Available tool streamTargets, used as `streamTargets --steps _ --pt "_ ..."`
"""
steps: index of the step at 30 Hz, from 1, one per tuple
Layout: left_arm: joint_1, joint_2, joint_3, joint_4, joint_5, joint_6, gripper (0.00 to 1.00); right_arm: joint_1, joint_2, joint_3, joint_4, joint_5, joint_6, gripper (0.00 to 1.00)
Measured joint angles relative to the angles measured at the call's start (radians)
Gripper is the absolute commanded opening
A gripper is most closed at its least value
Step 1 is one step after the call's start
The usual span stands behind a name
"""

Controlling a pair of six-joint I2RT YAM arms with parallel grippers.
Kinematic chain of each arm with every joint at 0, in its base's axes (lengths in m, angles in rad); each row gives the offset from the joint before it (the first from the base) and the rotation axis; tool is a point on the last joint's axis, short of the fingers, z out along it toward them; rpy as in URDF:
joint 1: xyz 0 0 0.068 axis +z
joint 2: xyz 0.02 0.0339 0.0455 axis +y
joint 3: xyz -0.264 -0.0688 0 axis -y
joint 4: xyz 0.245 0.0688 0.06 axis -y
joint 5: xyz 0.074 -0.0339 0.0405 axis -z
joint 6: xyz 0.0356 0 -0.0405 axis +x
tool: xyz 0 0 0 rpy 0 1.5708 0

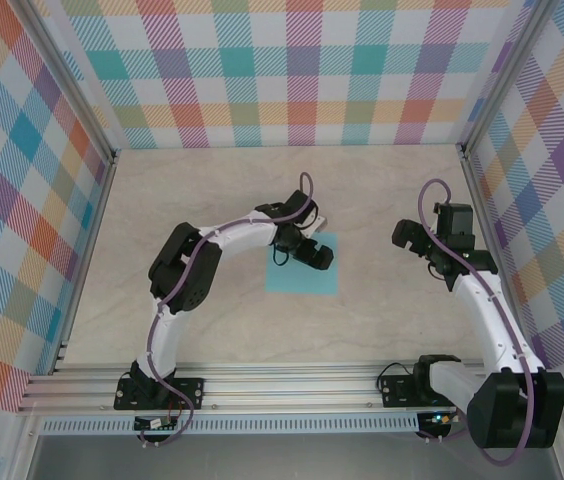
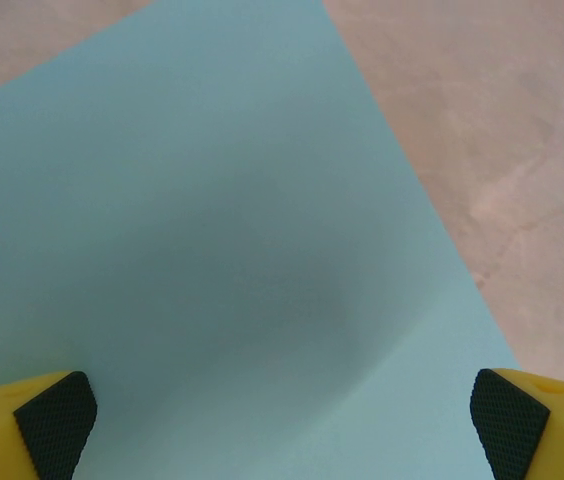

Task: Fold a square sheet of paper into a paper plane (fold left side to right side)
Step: Move the square sheet of paper to the center of the table.

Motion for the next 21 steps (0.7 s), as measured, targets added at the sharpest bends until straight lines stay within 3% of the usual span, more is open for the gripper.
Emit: streamTargets --steps 12,17,21 --pt "0.032 0.019 0.04 -0.02 0.028 0.021 1.0 0.0 0.005 -0.006 -0.014 -0.048 0.001 1.0" --pt "0.045 -0.093 -0.084 -0.007 0.057 -0.021 1.0 0.001 0.131 0.003 -0.014 -0.132 0.012 1.0" --pt "0.082 -0.227 -0.217 0.03 0.077 -0.064 1.0 0.058 0.284 0.05 -0.013 -0.142 0.034 1.0"
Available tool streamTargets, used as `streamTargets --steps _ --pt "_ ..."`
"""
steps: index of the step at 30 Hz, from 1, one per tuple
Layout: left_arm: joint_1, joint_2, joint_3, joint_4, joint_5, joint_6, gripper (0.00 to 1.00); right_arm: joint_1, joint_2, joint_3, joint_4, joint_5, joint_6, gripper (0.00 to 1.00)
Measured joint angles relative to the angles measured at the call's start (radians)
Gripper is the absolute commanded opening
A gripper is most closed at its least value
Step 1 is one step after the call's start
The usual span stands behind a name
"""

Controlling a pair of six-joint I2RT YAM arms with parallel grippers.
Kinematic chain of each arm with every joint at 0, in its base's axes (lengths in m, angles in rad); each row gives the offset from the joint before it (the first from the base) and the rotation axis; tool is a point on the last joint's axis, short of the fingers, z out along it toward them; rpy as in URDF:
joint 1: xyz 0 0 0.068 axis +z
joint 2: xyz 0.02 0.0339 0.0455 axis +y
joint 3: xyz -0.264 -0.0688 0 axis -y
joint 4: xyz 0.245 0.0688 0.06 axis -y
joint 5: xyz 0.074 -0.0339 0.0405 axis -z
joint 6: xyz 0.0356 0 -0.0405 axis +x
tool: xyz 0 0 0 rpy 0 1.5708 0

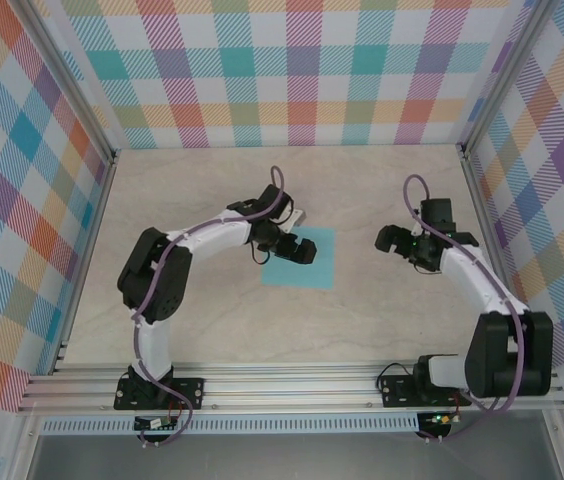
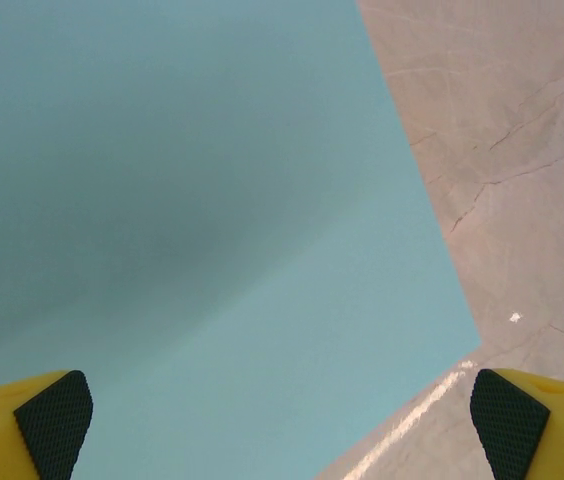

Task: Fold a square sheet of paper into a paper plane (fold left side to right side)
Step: Move the square sheet of paper to the center of the table, then pick up the square sheet of paper from the center of the table.

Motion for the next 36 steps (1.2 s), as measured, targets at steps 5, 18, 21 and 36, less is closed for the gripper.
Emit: streamTargets --steps 5,18,21,36 --pt "0.029 -0.087 -0.138 0.05 0.012 -0.047 0.99 0.163 0.236 0.164 0.013 0.03 0.007 1.0" --pt "0.034 -0.113 -0.289 0.136 0.044 -0.117 0.97 0.369 0.715 0.603 -0.002 0.079 0.029 1.0" --pt "0.034 -0.117 -0.297 0.144 0.043 -0.121 0.96 0.39 0.737 0.607 -0.019 0.082 0.032 0.97" --pt "0.034 -0.117 -0.298 0.148 0.043 -0.125 0.95 0.459 0.739 0.612 -0.048 0.055 0.035 0.82"
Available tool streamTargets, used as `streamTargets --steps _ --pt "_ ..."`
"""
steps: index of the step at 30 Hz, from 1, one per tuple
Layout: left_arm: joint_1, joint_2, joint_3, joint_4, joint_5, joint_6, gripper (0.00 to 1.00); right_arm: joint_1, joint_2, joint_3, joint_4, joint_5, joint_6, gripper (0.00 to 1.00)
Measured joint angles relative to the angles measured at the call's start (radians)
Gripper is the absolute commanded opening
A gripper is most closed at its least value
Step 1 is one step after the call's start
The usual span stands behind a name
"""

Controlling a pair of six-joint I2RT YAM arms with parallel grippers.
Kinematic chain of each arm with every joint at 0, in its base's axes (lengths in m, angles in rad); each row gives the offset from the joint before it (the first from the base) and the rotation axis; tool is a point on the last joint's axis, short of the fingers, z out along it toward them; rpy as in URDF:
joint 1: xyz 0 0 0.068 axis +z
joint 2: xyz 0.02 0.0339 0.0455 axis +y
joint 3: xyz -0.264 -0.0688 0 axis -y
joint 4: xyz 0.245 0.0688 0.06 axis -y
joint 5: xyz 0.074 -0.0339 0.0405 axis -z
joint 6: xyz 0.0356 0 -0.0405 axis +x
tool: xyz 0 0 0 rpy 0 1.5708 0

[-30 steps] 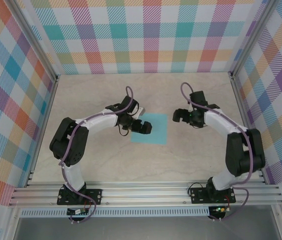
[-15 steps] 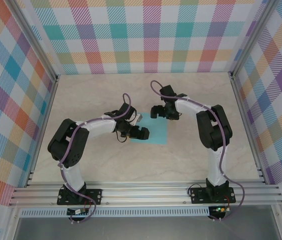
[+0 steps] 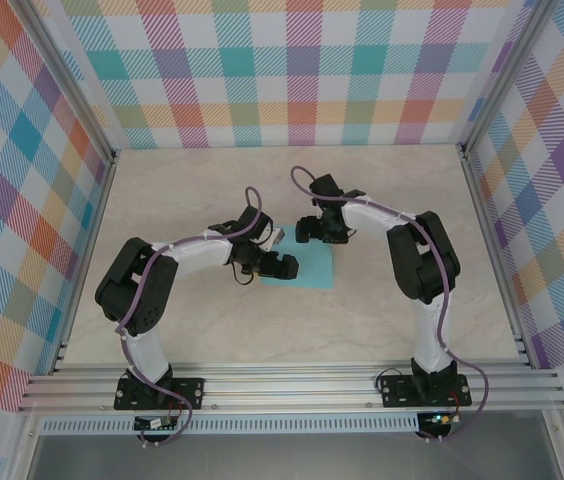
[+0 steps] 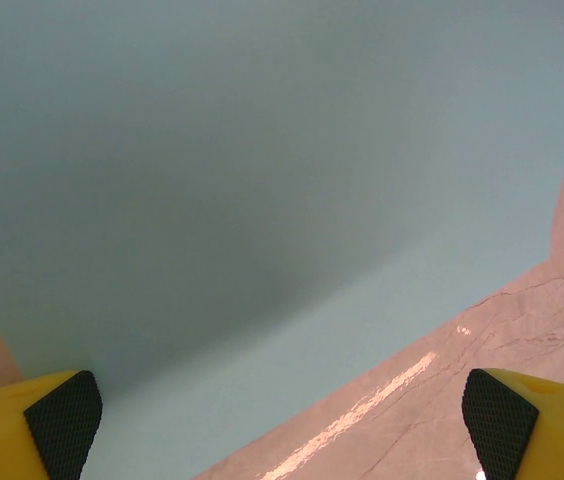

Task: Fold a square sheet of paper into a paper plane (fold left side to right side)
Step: Pick up the square sheet of paper from the center of the table, then place a square sheet of paper at the center of the table.

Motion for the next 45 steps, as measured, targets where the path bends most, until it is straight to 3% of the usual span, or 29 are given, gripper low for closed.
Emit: streamTargets --steps 4,11,16,20,30,36,45 --pt "0.0 0.0 0.0 0.0 0.0 0.0 0.95 0.021 0.0 0.0 -0.01 0.001 -0.005 0.75" --pt "0.001 -0.005 0.0 -0.001 -0.001 -0.001 0.96 0.037 -0.001 -0.002 -0.042 -0.043 -0.014 0.43" --pt "0.016 -0.072 -0.028 -0.005 -0.003 -0.019 0.97 0.043 -0.027 -0.049 -0.031 -0.146 -0.012 0.25" --pt "0.086 -0.193 -0.073 0.005 0.019 -0.043 0.98 0.018 -0.115 -0.13 0.01 -0.251 -0.003 0.17" --pt "0.274 -0.41 -0.183 0.133 0.155 -0.133 1.0 -0.174 -0.38 -0.325 0.238 -0.584 0.045 0.14" --pt "0.285 -0.525 -0.19 0.241 0.267 -0.187 1.0 -0.257 -0.526 -0.33 0.289 -0.803 0.034 0.14" --pt "0.285 -0.567 -0.168 0.45 0.409 -0.305 1.0 -0.264 -0.655 -0.241 0.295 -1.056 0.016 0.14"
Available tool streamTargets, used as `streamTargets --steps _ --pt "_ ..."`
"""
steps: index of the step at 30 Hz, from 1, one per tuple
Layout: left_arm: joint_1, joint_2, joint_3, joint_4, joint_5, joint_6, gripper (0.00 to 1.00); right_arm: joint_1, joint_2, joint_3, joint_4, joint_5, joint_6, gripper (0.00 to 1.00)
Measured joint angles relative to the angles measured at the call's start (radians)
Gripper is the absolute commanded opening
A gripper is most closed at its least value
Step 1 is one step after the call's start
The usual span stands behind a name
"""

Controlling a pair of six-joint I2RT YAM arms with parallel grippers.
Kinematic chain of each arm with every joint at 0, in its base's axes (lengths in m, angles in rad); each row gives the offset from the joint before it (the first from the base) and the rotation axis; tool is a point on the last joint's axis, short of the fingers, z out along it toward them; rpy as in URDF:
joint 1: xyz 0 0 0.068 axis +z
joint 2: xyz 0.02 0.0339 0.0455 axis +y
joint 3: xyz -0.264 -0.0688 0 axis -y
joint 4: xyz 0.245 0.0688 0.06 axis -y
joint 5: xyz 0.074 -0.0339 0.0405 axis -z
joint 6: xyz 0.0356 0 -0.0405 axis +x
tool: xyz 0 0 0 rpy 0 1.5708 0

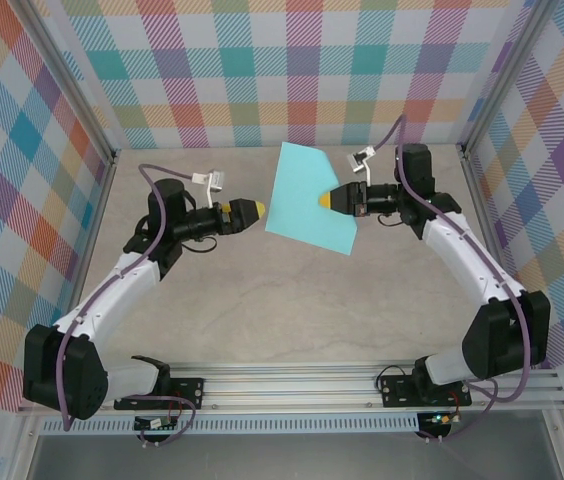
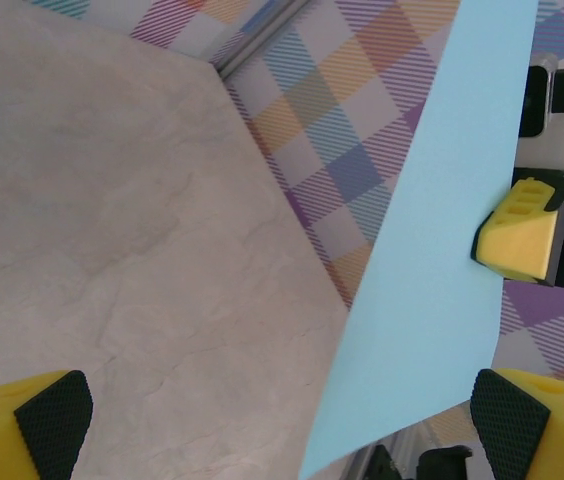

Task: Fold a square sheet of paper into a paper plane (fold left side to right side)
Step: Place a square sheet of paper at the center of the table.

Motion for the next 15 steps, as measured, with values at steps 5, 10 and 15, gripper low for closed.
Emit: streamTargets --steps 5,10,15 --pt "-0.024 0.023 0.013 0.121 0.056 -0.062 0.98 0.013 -0.023 0.004 0.0 -0.042 0.003 0.14" --pt "-0.084 0.055 0.037 0.172 0.089 -0.085 0.77 0.037 -0.022 0.004 0.011 -0.051 0.02 0.15" --pt "-0.105 0.068 0.043 0.171 0.1 -0.077 0.24 0.045 -0.021 0.004 0.014 -0.055 0.026 0.17"
